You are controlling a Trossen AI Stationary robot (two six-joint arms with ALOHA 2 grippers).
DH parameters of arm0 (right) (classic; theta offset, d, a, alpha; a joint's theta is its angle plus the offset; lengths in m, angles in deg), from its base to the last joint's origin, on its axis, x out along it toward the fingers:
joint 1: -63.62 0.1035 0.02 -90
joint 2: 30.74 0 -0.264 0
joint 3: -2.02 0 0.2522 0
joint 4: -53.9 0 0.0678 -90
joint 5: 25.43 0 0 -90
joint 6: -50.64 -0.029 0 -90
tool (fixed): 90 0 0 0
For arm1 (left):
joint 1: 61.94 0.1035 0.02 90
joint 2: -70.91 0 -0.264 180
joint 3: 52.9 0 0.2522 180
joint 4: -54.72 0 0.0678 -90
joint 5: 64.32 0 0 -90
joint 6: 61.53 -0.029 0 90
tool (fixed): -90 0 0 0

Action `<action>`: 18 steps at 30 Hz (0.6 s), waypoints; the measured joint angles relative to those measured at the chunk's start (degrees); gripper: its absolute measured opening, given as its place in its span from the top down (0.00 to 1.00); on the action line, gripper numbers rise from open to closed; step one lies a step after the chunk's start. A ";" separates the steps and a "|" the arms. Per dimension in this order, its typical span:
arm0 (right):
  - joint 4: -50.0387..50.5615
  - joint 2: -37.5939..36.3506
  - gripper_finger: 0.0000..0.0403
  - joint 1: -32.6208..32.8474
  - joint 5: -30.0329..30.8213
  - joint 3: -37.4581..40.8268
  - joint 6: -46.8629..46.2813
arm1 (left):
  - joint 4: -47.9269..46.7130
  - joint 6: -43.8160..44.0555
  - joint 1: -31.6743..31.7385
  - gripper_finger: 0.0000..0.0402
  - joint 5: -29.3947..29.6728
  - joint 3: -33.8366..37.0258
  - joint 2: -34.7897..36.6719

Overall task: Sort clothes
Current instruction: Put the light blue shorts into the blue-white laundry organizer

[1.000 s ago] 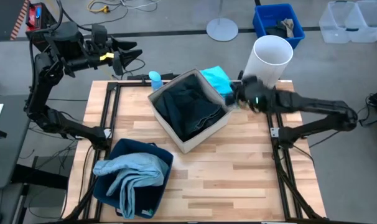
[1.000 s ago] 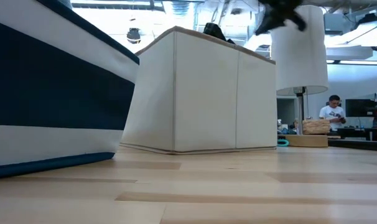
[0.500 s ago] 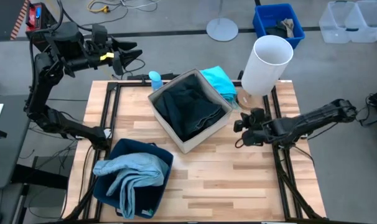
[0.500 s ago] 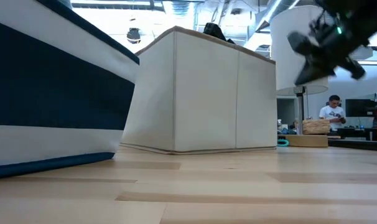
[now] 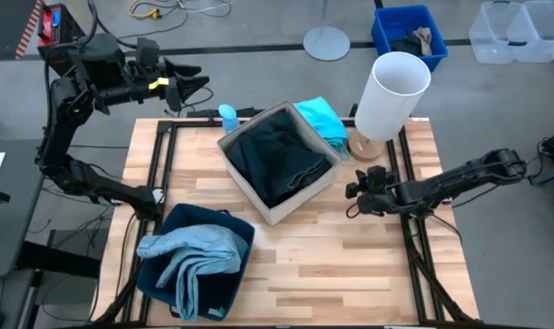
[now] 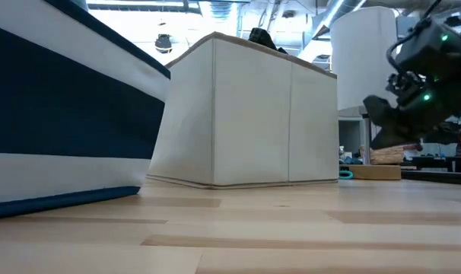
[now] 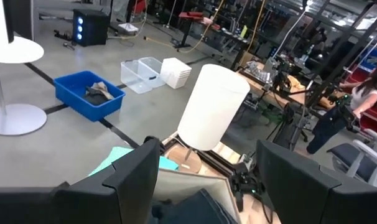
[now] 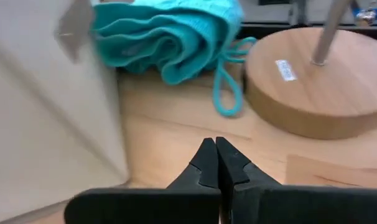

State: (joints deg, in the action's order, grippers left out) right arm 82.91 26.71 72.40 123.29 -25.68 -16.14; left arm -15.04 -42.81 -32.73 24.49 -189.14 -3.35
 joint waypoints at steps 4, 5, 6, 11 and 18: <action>-9.16 -0.04 1.00 -4.40 -0.03 1.87 10.34 | -0.77 0.57 0.01 0.35 0.00 0.00 0.00; -13.04 -0.05 1.00 -5.57 -0.16 2.45 13.94 | -0.87 0.59 0.01 0.35 0.01 0.00 0.00; -17.45 -0.04 1.00 -6.79 -0.78 3.08 17.41 | -0.82 0.61 0.00 0.35 0.01 0.00 0.00; -31.56 -0.05 1.00 -15.41 -9.86 4.91 28.59 | -0.82 0.93 0.00 0.35 0.02 0.00 0.00; -39.37 -0.05 1.00 -28.38 -25.31 4.84 24.04 | -0.78 1.99 0.01 0.35 0.02 0.00 0.00</action>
State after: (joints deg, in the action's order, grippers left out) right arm 43.55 26.66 44.02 97.97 -20.84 7.90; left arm -15.82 -40.83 -32.72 24.51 -189.14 -3.35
